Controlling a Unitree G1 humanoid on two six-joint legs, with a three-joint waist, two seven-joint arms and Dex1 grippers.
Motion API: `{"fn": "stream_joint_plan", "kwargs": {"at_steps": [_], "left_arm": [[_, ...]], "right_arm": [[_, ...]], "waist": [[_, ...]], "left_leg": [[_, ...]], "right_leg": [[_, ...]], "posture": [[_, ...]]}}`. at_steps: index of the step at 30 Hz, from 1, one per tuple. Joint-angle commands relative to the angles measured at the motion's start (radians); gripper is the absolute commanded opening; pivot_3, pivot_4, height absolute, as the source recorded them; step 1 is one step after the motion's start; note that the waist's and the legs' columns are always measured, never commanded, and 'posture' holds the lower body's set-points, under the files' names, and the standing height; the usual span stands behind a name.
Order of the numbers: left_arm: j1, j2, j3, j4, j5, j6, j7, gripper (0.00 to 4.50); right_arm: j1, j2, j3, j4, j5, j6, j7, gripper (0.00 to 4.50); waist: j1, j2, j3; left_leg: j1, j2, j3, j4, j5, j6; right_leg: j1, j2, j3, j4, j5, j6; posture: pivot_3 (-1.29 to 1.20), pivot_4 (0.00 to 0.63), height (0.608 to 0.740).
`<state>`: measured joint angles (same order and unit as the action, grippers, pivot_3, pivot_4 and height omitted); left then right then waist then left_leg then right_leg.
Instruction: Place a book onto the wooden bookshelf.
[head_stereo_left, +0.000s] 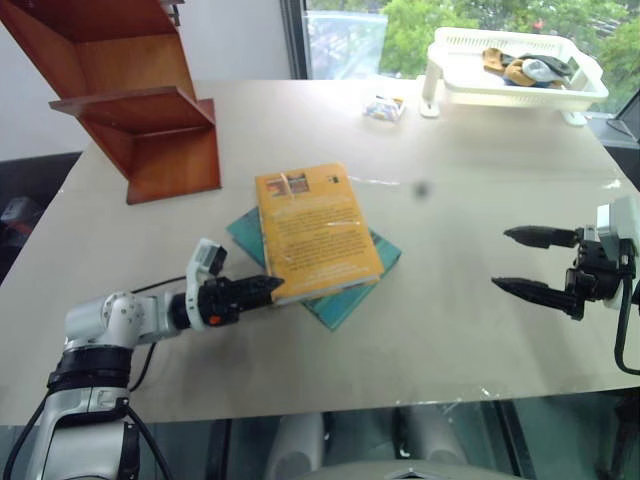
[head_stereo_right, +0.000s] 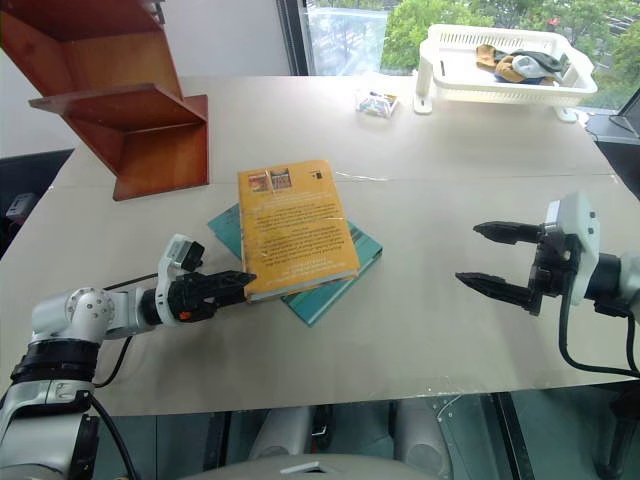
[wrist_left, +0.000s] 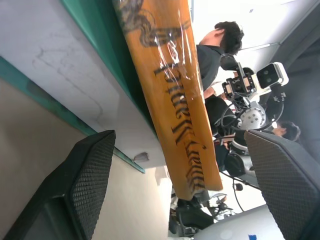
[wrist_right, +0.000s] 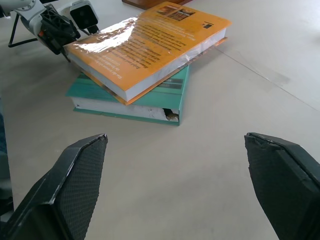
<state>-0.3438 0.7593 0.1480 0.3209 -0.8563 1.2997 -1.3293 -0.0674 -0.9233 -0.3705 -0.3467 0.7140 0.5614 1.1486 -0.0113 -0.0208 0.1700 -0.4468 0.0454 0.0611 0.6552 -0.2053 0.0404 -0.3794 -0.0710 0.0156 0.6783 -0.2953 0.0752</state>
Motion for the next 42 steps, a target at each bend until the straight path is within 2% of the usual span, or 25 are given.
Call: {"fn": "stream_joint_plan", "kwargs": {"at_steps": [1, 4, 5, 7, 8, 18, 25, 33, 38, 42], "left_arm": [[0.014, 0.031, 0.008, -0.030, -0.031, 0.019, -0.036, 2.71], [0.019, 0.038, 0.012, -0.039, -0.043, 0.030, -0.036, 1.44], [0.025, 0.041, 0.014, -0.047, -0.049, 0.036, -0.038, 0.78], [0.045, 0.046, 0.017, -0.069, -0.059, 0.046, -0.039, 0.10], [0.054, 0.047, 0.019, -0.077, -0.064, 0.049, -0.038, 0.04], [0.196, 0.068, 0.057, -0.233, -0.160, 0.117, -0.011, 0.04], [0.366, 0.061, 0.172, -0.373, -0.256, 0.157, 0.062, 0.04], [0.422, 0.025, 0.225, -0.407, -0.325, 0.155, 0.138, 0.04], [0.438, 0.032, 0.238, -0.418, -0.344, 0.127, 0.121, 0.04], [0.461, 0.063, 0.237, -0.425, -0.345, 0.111, 0.092, 1.53]], "right_arm": [[0.000, -0.005, -0.028, -0.016, 0.008, -0.019, -0.005, 4.50], [-0.002, -0.003, -0.026, -0.014, 0.007, -0.020, -0.006, 4.50], [-0.002, -0.003, -0.025, -0.012, 0.007, -0.021, -0.006, 4.50], [-0.001, -0.002, -0.025, -0.010, 0.005, -0.023, -0.006, 4.50], [0.001, -0.001, -0.024, -0.010, 0.004, -0.024, -0.005, 4.50], [0.035, -0.007, -0.057, -0.032, 0.041, -0.006, 0.005, 4.50], [0.094, -0.029, -0.130, -0.073, 0.133, 0.021, 0.071, 4.50], [0.081, -0.051, -0.175, -0.056, 0.252, 0.048, 0.165, 4.50], [0.088, -0.077, -0.203, -0.029, 0.283, 0.056, 0.239, 4.50], [0.082, -0.088, -0.213, -0.012, 0.291, 0.061, 0.262, 4.50]], "waist": [[0.000, 0.000, 0.000], [0.001, 0.000, 0.000], [0.001, 0.000, 0.000], [0.001, 0.000, 0.000], [0.001, 0.000, 0.000], [0.001, 0.000, 0.000], [0.000, 0.000, 0.000], [0.001, 0.000, 0.000], [0.002, 0.000, 0.000], [0.001, 0.000, 0.000]], "left_leg": [[0.000, 0.000, 0.000, 0.000, 0.000, 0.000], [0.000, 0.000, 0.000, 0.000, 0.000, 0.000], [0.000, 0.000, 0.000, 0.000, 0.000, 0.000], [0.000, 0.000, 0.000, 0.000, 0.000, 0.000], [0.000, 0.000, 0.000, 0.000, 0.000, 0.000], [0.000, 0.001, 0.000, 0.000, 0.000, 0.000], [0.000, 0.002, 0.000, -0.001, 0.000, 0.000], [0.001, 0.001, 0.000, -0.001, 0.000, 0.000], [0.001, 0.001, -0.001, -0.002, 0.000, 0.000], [0.001, 0.000, -0.001, -0.003, 0.000, 0.000]], "right_leg": [[0.000, 0.000, 0.000, 0.000, 0.000, 0.000], [0.000, 0.000, 0.000, 0.000, 0.000, 0.000], [0.000, 0.000, 0.000, 0.000, 0.000, 0.000], [0.000, 0.000, 0.000, 0.000, 0.000, 0.000], [0.000, 0.000, 0.000, 0.000, 0.000, 0.000], [0.000, -0.001, 0.000, -0.001, 0.000, 0.000], [0.000, -0.003, 0.000, -0.001, 0.000, -0.001], [0.001, -0.010, -0.001, -0.001, -0.001, -0.003], [0.001, -0.011, -0.001, -0.001, -0.002, -0.005], [0.001, -0.014, 0.000, -0.002, -0.002, -0.005]], "posture": [[0.00, 0.150, 0.740], [0.00, 0.150, 0.740], [0.00, 0.150, 0.740], [0.00, 0.150, 0.740], [0.00, 0.150, 0.740], [0.00, 0.150, 0.740], [0.00, 0.150, 0.740], [0.00, 0.150, 0.740], [0.00, 0.150, 0.740], [0.00, 0.150, 0.740]]}}
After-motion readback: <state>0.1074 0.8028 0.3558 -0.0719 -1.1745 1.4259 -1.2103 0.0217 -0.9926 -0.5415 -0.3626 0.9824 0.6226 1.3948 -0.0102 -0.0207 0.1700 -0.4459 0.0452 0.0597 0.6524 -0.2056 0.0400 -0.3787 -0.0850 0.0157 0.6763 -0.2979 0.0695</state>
